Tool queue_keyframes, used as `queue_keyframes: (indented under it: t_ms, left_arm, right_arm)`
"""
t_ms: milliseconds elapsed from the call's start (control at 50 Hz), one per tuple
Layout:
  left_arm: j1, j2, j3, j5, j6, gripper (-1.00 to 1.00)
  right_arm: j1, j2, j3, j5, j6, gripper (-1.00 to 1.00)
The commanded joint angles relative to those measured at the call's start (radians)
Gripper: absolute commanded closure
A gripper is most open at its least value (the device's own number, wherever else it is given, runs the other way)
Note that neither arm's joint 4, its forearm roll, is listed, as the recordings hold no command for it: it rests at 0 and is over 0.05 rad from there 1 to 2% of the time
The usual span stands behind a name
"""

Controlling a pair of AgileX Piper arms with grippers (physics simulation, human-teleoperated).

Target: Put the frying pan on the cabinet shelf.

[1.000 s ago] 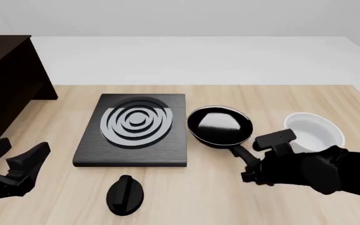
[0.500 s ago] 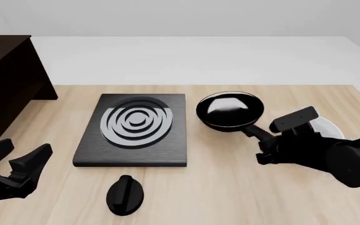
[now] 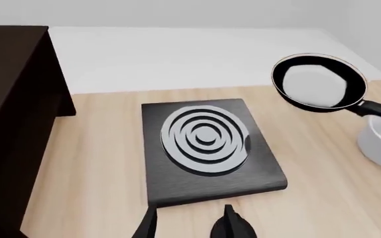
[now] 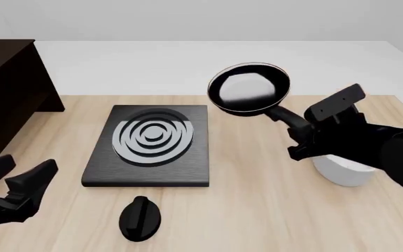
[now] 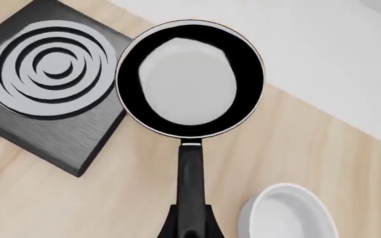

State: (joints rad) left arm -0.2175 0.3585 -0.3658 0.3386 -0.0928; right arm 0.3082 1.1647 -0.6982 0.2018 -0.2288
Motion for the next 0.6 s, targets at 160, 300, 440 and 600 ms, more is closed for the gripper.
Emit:
queue_keyframes:
  t_ms: [160, 300, 440, 600]
  left_arm:
    - [-0.064, -0.036, -0.044, 0.05, -0.169, -1.0]
    - [-0.094, -0.06, -0.088, 0.092, -0.264, -1.0]
    - [-0.106, -0.054, -0.082, 0.08, -0.305, -1.0]
    - [-0.131, -0.076, -0.091, 0.074, -0.458, -1.0]
  right_arm:
    - [0.111, 0.02, -0.184, 0.045, 0.049, 1.0]
    - [0.153, 0.065, -0.25, 0.032, 0.063, 1.0]
    - [0.233, 0.112, -0.295, 0.001, 0.06, 1.0]
    - [0.319, 0.176, -0.34, -0.036, 0.088, 1.0]
